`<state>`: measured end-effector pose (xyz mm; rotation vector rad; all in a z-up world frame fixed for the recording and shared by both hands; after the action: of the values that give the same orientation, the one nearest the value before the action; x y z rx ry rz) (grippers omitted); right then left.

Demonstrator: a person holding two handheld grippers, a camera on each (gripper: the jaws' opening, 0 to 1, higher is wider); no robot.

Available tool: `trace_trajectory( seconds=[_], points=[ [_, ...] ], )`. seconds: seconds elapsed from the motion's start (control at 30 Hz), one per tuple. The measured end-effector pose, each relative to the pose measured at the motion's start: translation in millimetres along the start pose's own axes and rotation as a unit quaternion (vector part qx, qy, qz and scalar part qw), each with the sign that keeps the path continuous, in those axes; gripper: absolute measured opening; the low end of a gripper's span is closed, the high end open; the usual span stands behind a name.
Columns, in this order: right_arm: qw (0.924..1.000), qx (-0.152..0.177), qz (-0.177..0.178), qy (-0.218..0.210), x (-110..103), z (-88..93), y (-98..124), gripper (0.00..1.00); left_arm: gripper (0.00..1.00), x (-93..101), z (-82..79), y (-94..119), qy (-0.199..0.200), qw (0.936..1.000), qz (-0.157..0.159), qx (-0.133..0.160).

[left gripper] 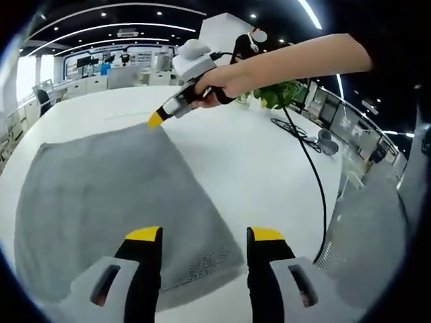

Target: Fold the towel on the table until its edges align and the towel forms a compact rectangular stack.

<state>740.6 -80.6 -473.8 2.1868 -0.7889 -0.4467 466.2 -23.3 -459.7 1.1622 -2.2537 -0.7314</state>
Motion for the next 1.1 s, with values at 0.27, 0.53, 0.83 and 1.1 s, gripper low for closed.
trace_trajectory(
  seconds=[0.27, 0.53, 0.83, 1.1],
  points=[
    [0.9999, -0.006, -0.001, -0.009, -0.1, 8.5, -3.3, 0.31, 0.41, 13.9, 4.7, -5.9, -0.020, 0.9994, 0.023, -0.017],
    [0.9998, -0.007, -0.002, -0.017, -1.1, 11.1, -3.9, 0.29, 0.27, 27.8, 13.1, -11.7, -0.021, 0.9980, 0.050, -0.033],
    [0.9995, -0.016, -0.002, -0.029, -3.6, 17.2, -8.2, 0.26, 0.25, 31.9, 21.8, -18.0, -0.030, 0.9959, 0.055, -0.066],
    [0.9992, -0.025, -0.003, -0.031, -4.4, 22.4, -7.4, 0.24, 0.23, 36.4, 27.3, -18.9, -0.084, 0.9904, 0.046, -0.100]
  ],
)
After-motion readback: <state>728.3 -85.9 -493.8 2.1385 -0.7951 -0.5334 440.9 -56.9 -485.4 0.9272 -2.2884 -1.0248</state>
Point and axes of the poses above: the point that each gripper's makers call its tool centre point, and the gripper's own axes: y roughly backward along the fingers, x roughly to its right, z roughly out of its underside, the point moved 3 cm from there along y, roughly backward along the fingers, and after that the axes turned 4 degrees about -x, right-handed, at the moved point
